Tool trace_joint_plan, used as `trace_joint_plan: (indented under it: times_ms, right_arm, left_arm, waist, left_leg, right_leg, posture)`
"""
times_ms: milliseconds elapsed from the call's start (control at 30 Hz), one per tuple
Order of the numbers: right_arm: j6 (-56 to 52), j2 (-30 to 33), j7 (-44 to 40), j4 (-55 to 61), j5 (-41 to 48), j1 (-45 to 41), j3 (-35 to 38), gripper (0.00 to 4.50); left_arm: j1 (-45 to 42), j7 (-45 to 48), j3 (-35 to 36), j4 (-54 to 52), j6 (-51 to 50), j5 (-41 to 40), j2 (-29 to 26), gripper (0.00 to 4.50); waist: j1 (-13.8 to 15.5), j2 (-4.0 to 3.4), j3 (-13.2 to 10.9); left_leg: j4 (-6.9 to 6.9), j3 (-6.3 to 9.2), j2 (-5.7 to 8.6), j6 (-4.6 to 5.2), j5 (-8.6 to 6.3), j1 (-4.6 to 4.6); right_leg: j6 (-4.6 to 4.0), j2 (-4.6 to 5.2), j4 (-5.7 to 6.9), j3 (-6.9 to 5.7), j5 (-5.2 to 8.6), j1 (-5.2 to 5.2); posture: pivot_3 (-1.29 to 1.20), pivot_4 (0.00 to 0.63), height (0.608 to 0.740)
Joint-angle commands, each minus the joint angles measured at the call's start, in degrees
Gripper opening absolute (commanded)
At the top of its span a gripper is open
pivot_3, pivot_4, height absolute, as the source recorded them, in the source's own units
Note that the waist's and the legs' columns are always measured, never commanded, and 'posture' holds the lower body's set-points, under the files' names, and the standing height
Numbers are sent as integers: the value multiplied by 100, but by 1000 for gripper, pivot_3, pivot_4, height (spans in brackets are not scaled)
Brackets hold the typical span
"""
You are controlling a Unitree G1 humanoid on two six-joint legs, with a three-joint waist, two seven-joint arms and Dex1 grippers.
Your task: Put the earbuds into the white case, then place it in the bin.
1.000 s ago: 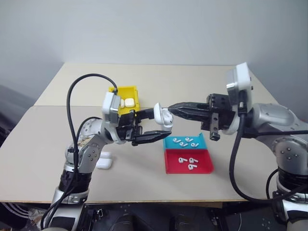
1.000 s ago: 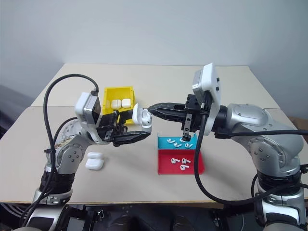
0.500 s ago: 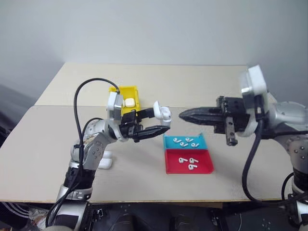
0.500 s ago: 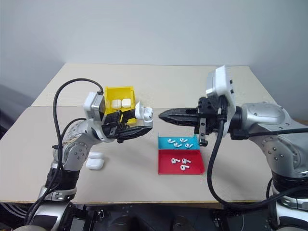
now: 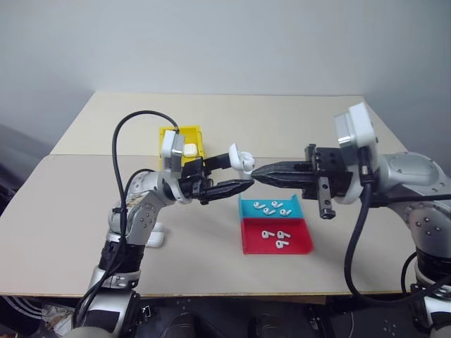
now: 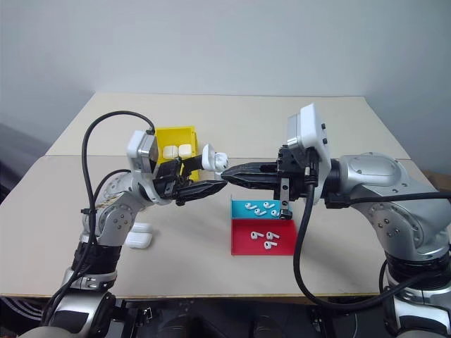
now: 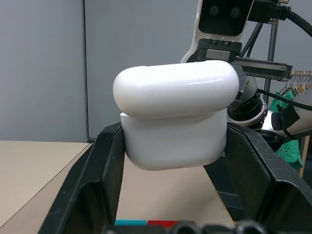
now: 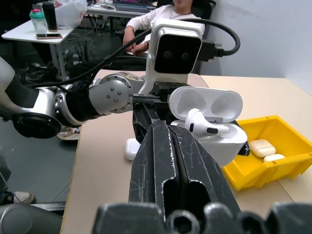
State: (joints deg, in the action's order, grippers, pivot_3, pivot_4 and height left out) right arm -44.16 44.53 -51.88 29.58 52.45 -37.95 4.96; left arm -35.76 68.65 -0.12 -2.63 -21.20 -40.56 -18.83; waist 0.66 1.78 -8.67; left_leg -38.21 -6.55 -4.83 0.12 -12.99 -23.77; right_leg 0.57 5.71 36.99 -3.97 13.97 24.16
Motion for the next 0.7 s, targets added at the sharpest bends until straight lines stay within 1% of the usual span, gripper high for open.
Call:
trace_joint_plan:
  times_ms: [33, 700]
  right_arm:
    - [75, -27, 61, 45, 12, -171, 60, 82]
    - [46, -63, 171, -48, -38, -268, -10, 82]
  left_arm:
    - [-2, 22, 2, -300, 61, -47, -23, 2789]
    - [93, 86, -33, -418, 69, -43, -27, 2789]
  waist:
    - [0, 0, 0]
    - [0, 0, 0]
  left_leg:
    - [0, 0, 0, 0, 0, 0]
    - [0, 0, 0, 0, 0, 0]
  right_leg:
    - [0, 0, 0, 0, 0, 0]
    - [0, 0, 0, 0, 0, 0]
  posture:
    - [0, 150, 740]
    - [0, 150, 740]
